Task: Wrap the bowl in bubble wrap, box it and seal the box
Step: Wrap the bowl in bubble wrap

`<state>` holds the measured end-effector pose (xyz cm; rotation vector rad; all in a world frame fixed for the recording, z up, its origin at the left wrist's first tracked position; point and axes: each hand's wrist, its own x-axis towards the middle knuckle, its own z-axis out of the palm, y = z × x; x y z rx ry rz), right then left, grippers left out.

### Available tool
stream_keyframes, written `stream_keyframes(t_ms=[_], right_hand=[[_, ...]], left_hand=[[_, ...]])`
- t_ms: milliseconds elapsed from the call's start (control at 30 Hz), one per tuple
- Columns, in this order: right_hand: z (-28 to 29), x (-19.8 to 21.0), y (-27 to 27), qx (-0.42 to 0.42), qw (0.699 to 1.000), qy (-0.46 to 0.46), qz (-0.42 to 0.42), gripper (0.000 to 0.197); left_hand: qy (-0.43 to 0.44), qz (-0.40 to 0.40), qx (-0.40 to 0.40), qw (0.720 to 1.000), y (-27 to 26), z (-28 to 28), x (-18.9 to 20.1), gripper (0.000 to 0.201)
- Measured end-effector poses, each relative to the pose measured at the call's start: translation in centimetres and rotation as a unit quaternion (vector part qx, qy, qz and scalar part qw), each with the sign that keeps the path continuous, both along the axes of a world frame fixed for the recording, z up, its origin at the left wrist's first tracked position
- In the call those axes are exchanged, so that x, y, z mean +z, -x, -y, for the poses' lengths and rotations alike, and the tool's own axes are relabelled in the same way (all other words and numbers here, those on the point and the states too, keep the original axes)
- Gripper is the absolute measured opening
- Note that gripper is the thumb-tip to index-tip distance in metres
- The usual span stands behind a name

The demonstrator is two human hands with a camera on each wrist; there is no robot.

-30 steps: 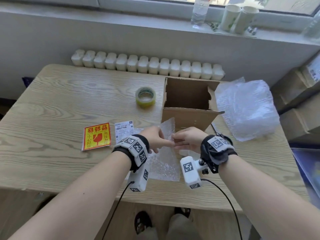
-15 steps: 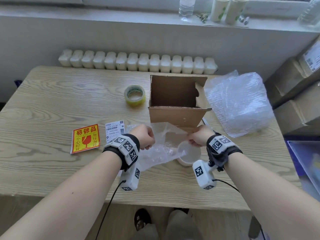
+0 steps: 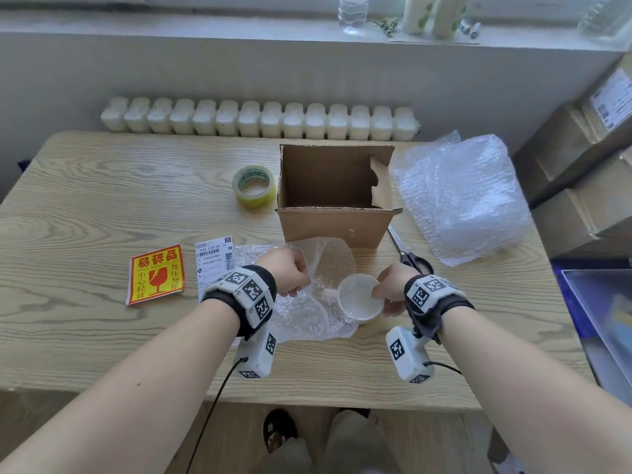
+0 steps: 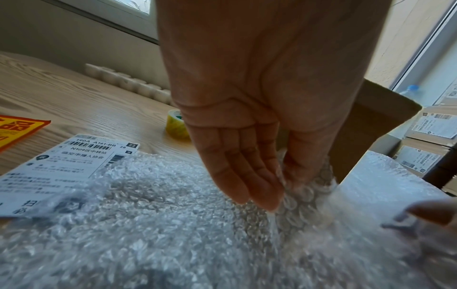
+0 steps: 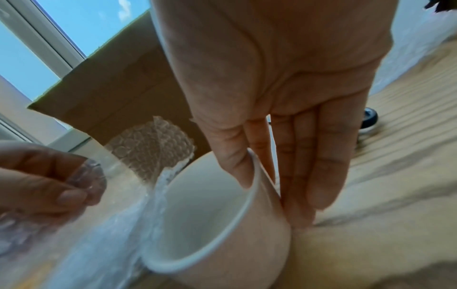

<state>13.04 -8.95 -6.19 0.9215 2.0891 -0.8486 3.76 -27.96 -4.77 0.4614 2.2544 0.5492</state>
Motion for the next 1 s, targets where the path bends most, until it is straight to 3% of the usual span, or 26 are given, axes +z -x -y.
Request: stream_keyframes(t_ms=[167, 300, 467, 600, 700, 867, 1000], right_hand=[[-0.4, 0.2, -0.2, 0.034, 0.997, -0.069, -0.014, 0.011], [-2.5, 1.8, -0.3, -0.001, 0.996, -0.078, -0.046, 0.014], [-4.6, 4.7, 0.5, -0.063, 0.992, -0.051, -0.099, 0.02], [-3.3, 6.5, 0.9, -0.101, 0.988, 0.032, -0.109, 0.008], [-1.7, 6.2, 1.0, -0.072, 0.991, 0.036, -0.109, 0.009], [0.6, 5.1, 0.8, 0.047, 0.993, -0.049, -0.094, 0.011], [2.1, 4.3, 1.2, 0.08, 0.991, -0.057, -0.095, 0.01]], left_hand=[[-0.002, 0.0, -0.002, 1.0, -0.1, -0.1, 0.1, 0.004], [0.001, -0.004, -0.009, 1.0, -0.3, -0.3, 0.3, 0.004], [0.011, -0.008, -0.017, 1.0, -0.6, -1.0, 0.8, 0.013], [0.009, -0.014, -0.025, 1.0, -0.9, -1.6, 1.3, 0.015], [0.002, -0.028, -0.024, 0.999, -1.0, -1.8, 1.6, 0.014], [-0.003, -0.047, -0.029, 0.998, -1.1, -1.3, 2.0, 0.009], [-0.023, -0.046, -0.02, 0.998, -1.2, -0.7, 2.0, 0.008]])
